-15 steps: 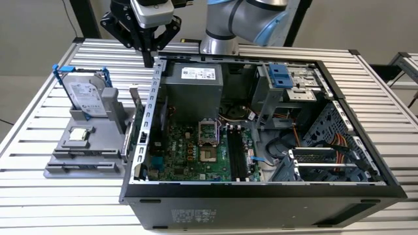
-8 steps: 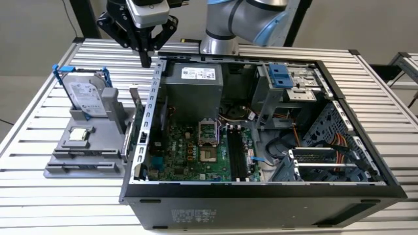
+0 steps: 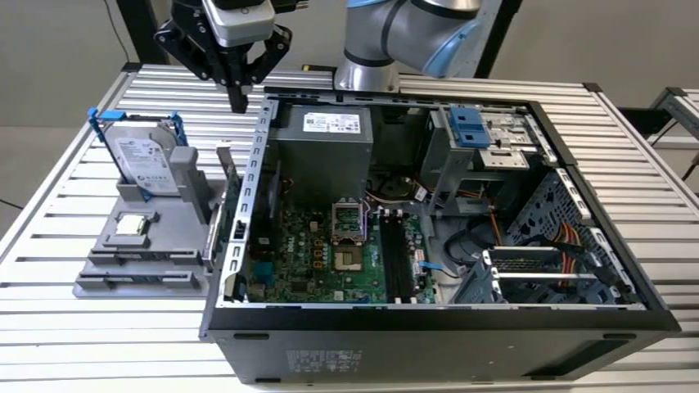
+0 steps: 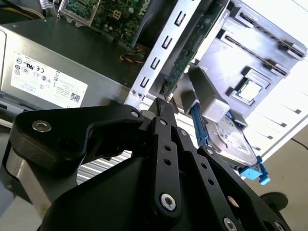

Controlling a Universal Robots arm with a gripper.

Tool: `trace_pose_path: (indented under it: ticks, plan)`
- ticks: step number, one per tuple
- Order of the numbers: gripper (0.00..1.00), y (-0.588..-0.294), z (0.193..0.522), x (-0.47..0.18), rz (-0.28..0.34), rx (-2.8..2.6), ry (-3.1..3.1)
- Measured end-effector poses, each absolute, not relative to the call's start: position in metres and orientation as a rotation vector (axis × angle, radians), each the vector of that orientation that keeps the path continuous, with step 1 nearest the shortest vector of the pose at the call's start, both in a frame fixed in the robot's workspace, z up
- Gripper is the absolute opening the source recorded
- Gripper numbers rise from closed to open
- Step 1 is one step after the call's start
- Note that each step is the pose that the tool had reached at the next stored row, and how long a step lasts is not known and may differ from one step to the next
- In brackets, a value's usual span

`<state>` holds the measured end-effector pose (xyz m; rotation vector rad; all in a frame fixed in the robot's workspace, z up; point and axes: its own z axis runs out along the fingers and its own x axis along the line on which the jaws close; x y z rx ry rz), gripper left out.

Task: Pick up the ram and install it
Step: 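Reach for the ram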

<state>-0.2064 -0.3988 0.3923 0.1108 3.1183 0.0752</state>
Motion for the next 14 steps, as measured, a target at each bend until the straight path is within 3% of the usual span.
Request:
trace_pose_path:
  ticks: [14]
  plan:
    - [0.0,-0.3988,0.3922,-0.214,0.075,0.111,3.118]
